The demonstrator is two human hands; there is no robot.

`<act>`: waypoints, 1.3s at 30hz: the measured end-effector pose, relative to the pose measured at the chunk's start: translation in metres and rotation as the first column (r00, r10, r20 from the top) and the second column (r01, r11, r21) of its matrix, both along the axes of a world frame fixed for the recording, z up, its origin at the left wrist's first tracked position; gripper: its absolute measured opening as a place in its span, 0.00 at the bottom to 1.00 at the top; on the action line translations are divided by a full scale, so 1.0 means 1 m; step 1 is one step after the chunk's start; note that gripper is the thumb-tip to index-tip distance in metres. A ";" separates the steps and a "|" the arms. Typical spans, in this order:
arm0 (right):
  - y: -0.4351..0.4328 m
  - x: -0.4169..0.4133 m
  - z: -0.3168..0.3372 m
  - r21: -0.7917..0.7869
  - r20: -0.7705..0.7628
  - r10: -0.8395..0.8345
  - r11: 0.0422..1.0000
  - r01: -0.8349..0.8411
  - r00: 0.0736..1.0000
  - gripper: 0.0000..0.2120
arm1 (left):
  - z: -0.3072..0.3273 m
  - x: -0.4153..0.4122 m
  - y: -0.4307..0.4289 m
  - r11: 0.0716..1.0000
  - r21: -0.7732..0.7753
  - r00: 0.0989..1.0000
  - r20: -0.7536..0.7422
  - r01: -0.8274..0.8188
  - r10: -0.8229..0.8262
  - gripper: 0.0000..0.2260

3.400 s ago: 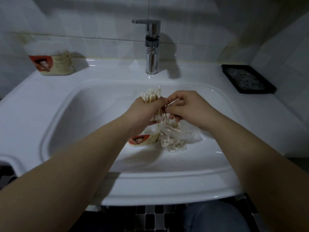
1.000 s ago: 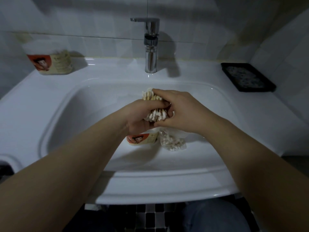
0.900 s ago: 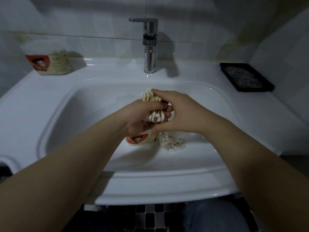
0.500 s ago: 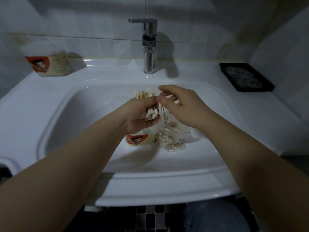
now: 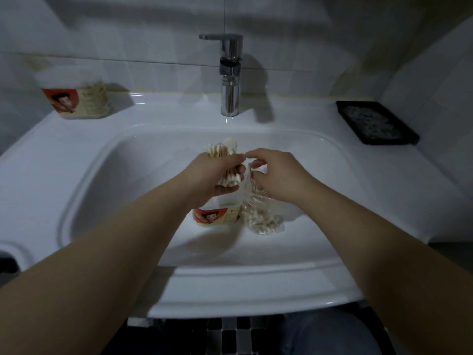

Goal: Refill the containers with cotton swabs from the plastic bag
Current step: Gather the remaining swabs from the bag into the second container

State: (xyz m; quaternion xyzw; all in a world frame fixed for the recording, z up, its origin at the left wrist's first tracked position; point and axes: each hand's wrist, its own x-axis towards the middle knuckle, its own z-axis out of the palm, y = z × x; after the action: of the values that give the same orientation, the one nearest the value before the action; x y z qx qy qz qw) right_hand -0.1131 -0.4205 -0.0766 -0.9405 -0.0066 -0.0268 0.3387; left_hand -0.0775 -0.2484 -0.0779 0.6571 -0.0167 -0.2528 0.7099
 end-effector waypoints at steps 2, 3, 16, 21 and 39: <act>0.000 0.002 0.002 -0.049 0.042 -0.006 0.999 0.008 0.999 0.14 | -0.002 -0.002 -0.001 0.999 0.016 0.999 0.023 0.048 -0.049 0.04; -0.001 0.002 0.004 -0.071 0.061 -0.012 0.997 0.016 0.998 0.11 | -0.003 -0.003 -0.002 0.998 0.031 0.997 0.036 0.063 -0.065 0.05; 0.006 0.000 0.001 -0.231 -0.119 -0.110 0.970 0.080 0.987 0.09 | -0.011 -0.001 -0.004 0.931 0.361 0.993 0.114 -0.063 0.023 0.14; 0.013 -0.003 -0.005 -0.203 -0.201 -0.012 0.979 -0.030 0.979 0.13 | -0.008 -0.007 -0.007 0.920 0.392 0.992 0.117 -0.009 -0.040 0.08; 0.019 -0.009 -0.001 -0.495 -0.379 0.138 0.805 -0.326 0.915 0.12 | -0.010 -0.003 -0.005 0.873 0.486 0.973 0.221 -0.054 -0.063 0.13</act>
State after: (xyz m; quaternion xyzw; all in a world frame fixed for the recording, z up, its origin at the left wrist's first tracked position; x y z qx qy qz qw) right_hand -0.1216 -0.4020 -0.0775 -0.9806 -0.0748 0.1737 0.0522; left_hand -0.0808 -0.2531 -0.0878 0.8397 -0.0357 -0.1727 0.5136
